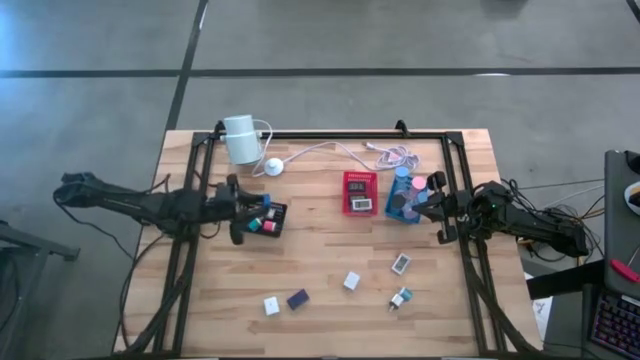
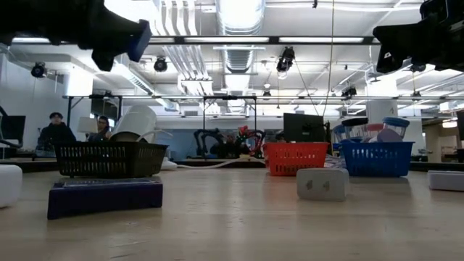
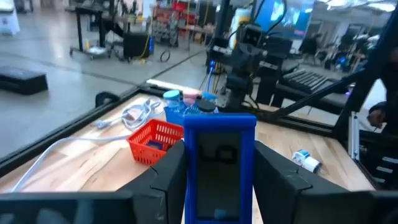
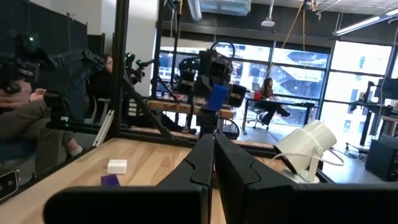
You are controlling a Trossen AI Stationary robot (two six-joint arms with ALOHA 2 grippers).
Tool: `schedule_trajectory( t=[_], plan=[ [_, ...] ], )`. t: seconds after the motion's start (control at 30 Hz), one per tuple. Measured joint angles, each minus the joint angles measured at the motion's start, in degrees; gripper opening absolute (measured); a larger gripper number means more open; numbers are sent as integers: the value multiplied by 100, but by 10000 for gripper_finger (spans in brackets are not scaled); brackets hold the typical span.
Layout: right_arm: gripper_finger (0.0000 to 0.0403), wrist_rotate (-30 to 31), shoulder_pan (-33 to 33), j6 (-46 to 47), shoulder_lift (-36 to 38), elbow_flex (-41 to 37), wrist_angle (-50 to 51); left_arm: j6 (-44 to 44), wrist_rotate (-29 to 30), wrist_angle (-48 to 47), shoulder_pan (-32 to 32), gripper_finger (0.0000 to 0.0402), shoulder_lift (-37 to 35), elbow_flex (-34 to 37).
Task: Pick & Place Office items
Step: Put the right dark blue digital clock into the red bin
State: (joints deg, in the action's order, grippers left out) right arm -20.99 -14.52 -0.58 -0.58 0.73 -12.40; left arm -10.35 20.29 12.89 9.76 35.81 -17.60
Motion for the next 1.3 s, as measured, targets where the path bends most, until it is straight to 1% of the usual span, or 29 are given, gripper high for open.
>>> schedule_trajectory(
  t=[0.1,0.27,0.53,1.07,1.2,1.3],
  plan=[
    [8,0,0,-4,0,2,2,80,-35,333,4,146,-322,343],
    [8,0,0,2,0,2,17,214,-35,537,4,146,-691,636],
    [8,13,0,-24,0,-5,15,461,-33,728,4,146,-868,818],
    [8,11,-1,42,-31,-12,17,568,-30,730,4,146,-881,854],
    [8,11,-1,29,-31,-13,14,60,299,974,-26,146,-815,802],
    [8,48,-1,17,-31,-13,-6,-46,330,986,-76,146,-634,450]
  ],
)
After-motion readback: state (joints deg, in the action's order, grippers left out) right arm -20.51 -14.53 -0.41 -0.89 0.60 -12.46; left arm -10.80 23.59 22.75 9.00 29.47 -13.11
